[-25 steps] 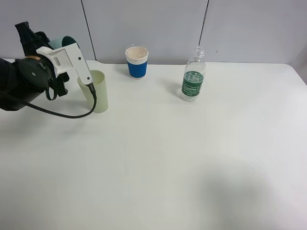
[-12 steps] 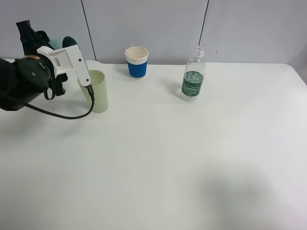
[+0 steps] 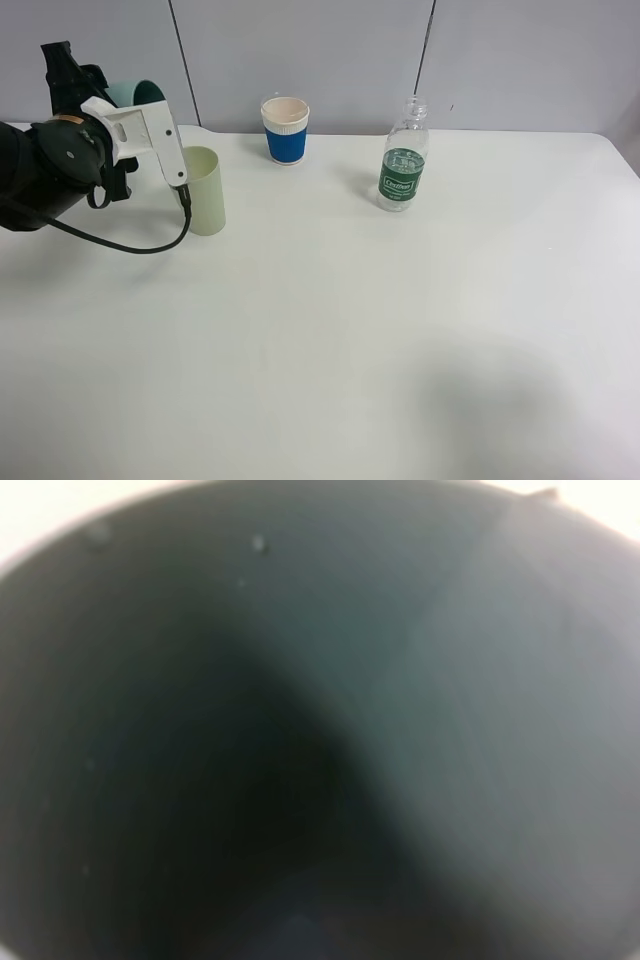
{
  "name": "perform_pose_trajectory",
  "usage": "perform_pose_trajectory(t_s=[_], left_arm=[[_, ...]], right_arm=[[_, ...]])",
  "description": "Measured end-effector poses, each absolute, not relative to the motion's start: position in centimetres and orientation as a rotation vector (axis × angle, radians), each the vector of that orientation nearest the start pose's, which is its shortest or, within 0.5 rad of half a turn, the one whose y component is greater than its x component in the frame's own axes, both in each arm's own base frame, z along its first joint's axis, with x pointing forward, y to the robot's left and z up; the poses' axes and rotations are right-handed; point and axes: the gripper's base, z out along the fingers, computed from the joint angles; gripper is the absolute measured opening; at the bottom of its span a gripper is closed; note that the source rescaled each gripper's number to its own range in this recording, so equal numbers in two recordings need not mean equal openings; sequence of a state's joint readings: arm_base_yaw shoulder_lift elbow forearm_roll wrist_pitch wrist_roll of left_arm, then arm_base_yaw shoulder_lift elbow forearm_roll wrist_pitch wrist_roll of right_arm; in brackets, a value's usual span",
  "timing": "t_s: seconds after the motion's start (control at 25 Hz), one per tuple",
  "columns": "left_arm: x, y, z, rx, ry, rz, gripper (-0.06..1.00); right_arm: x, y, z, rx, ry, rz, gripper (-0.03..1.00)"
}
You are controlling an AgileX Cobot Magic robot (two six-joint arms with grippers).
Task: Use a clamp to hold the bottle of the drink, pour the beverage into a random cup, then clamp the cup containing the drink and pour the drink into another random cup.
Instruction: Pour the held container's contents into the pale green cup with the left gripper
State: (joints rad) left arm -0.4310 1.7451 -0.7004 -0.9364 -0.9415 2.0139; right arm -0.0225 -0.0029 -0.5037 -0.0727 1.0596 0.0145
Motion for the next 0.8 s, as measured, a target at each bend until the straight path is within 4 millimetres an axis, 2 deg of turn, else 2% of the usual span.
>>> perform_pose_trajectory(t_s=[0.8], left_arm=[[31.32,-7.97,18.98,1.256,1.475,1.403,0.01]], right_arm=[[-0.6,-0.56,27.85,0.041,2.035,-0.092,0.66]])
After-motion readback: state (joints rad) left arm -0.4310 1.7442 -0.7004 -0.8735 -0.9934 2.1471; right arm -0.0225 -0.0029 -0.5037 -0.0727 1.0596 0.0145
